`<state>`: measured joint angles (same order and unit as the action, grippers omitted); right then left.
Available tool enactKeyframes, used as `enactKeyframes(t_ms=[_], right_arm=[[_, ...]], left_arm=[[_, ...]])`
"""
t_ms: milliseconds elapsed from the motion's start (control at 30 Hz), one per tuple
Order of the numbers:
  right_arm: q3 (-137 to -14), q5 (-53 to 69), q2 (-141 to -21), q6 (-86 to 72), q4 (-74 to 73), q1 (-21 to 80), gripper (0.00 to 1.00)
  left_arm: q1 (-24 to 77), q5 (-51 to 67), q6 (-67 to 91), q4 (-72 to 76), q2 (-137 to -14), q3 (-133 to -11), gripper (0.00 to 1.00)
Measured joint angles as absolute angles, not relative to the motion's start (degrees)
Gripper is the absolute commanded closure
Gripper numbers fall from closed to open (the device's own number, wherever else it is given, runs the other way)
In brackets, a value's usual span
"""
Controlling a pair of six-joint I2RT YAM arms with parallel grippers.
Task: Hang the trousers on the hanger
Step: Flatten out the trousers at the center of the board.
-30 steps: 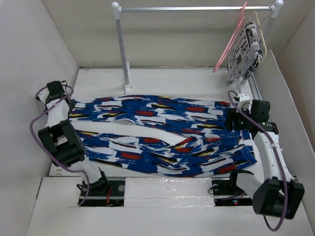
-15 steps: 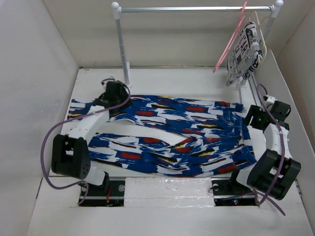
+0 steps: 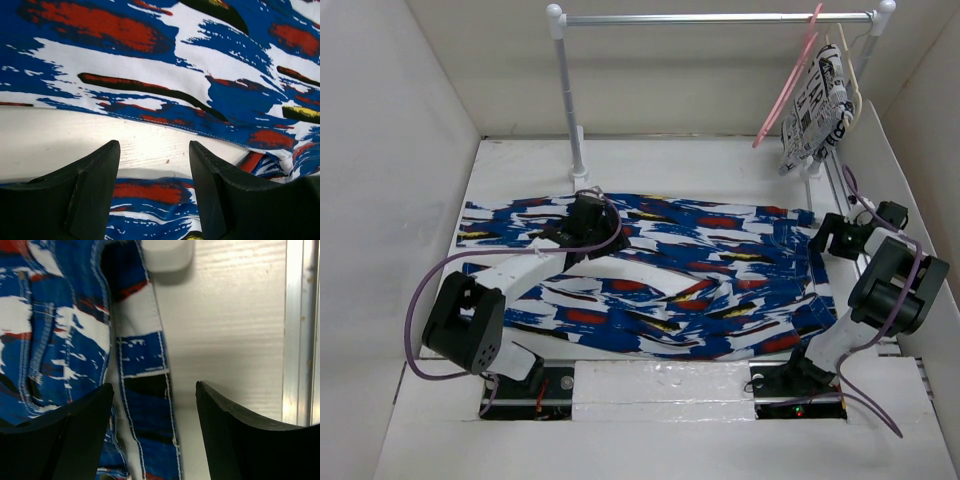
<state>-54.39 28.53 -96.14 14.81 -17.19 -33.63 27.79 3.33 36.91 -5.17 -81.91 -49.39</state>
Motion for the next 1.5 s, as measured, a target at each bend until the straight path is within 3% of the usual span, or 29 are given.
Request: enactKeyframes(t_ms=[533,800,1300,1467,1500], right_arm=[[-50.0,44.4,-101.5,4.8,3.9,-35.4,0.3],[-49.9,41.8,-94.1,4.9,3.9,-37.6,0.29],[-56.1,44.4,-105.5,7.5,1.4,-35.0,0.29],[-56.9,44.6,-106.6,7.1,1.7,-32.4,0.34],[-56.8,44.6,-106.6,7.0,1.8,-31.9,0.4]], left_arm=[[29.0,4.5,37.3,-2.4,-85.1,-47.7,0.48],[29.0,5.5,37.3,-2.1,-86.2,-47.7,0.49],[29.0,6.2,37.4,-1.9,-87.4,-47.7,0.49],[29.0,6.2,37.4,-1.9,-87.4,-47.7,0.5],[29.0,6.2,37.4,-1.9,-87.4,-47.7,0.5]])
